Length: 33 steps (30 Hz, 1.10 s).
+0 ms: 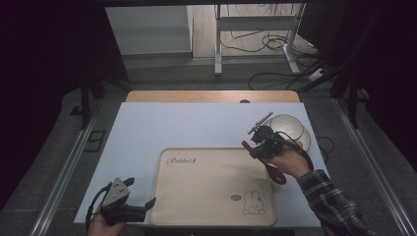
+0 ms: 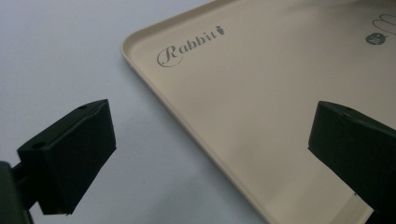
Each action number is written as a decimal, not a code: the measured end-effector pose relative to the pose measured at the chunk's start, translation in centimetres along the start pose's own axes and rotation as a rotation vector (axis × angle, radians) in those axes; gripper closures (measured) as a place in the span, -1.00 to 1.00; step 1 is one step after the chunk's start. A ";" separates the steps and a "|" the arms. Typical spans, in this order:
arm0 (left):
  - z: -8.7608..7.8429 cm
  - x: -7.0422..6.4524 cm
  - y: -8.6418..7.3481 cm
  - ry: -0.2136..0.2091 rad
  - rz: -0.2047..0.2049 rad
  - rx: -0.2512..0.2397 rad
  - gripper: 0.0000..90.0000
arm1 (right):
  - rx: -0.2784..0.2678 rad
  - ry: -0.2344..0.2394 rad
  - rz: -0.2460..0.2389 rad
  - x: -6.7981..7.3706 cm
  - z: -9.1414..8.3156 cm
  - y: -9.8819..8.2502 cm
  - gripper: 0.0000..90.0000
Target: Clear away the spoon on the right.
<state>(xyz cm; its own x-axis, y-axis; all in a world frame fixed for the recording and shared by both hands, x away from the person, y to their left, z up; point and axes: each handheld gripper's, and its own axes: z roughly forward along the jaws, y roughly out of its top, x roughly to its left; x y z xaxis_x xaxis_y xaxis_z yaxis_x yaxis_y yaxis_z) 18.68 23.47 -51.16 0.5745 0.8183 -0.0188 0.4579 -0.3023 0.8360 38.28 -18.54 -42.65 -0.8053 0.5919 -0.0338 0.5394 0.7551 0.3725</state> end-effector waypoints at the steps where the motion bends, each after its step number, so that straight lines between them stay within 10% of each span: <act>1: 0.0 0.0 0.0 0.000 0.000 0.000 -0.99 | 0.004 0.003 -0.004 0.1 0.2 0.0 0.75; 33: 0.0 0.0 0.0 -0.003 0.004 -0.003 -0.99 | 0.079 0.079 -0.044 3.2 7.3 0.4 0.70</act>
<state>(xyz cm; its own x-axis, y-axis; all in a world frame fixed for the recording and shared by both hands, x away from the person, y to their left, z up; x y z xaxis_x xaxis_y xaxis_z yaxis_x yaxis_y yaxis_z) 18.63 23.46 -51.16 0.5781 0.8158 -0.0174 0.4536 -0.3035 0.8379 37.74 -14.27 -49.35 -0.8441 0.5356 0.0262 0.5181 0.8019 0.2976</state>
